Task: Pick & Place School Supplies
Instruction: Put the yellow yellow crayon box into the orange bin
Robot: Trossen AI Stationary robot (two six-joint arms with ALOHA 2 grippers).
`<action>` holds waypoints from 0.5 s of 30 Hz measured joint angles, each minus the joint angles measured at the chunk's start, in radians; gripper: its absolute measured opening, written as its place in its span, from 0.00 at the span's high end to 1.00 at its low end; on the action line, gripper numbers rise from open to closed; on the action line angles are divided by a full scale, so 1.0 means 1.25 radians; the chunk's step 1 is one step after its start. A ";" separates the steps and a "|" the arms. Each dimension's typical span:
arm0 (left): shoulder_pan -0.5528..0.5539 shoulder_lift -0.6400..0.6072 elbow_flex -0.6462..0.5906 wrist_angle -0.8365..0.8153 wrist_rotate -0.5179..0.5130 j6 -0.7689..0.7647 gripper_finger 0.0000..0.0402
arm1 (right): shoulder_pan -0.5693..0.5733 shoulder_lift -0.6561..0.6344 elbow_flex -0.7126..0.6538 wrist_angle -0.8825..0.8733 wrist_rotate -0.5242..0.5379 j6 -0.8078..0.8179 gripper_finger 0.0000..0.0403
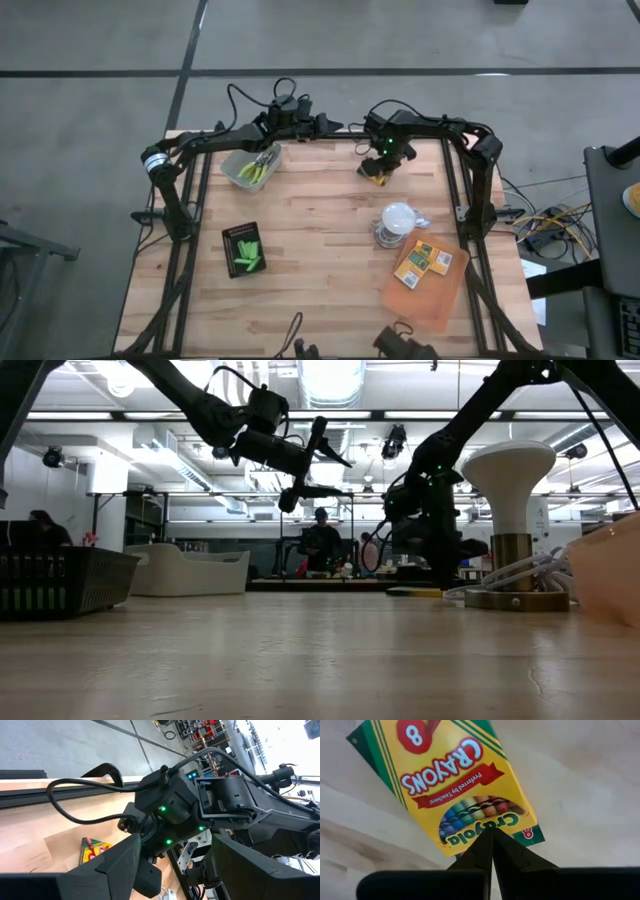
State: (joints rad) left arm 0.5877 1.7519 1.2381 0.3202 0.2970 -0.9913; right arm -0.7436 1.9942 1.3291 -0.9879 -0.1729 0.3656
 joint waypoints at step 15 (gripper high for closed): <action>0.000 0.000 0.000 -0.003 0.000 0.003 0.37 | 0.080 0.009 0.006 0.040 -0.139 -0.026 0.98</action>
State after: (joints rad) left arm 0.5877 1.7519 1.2381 0.3165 0.2970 -0.9878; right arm -0.6435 2.0060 1.3360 -0.9380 -0.3467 0.3337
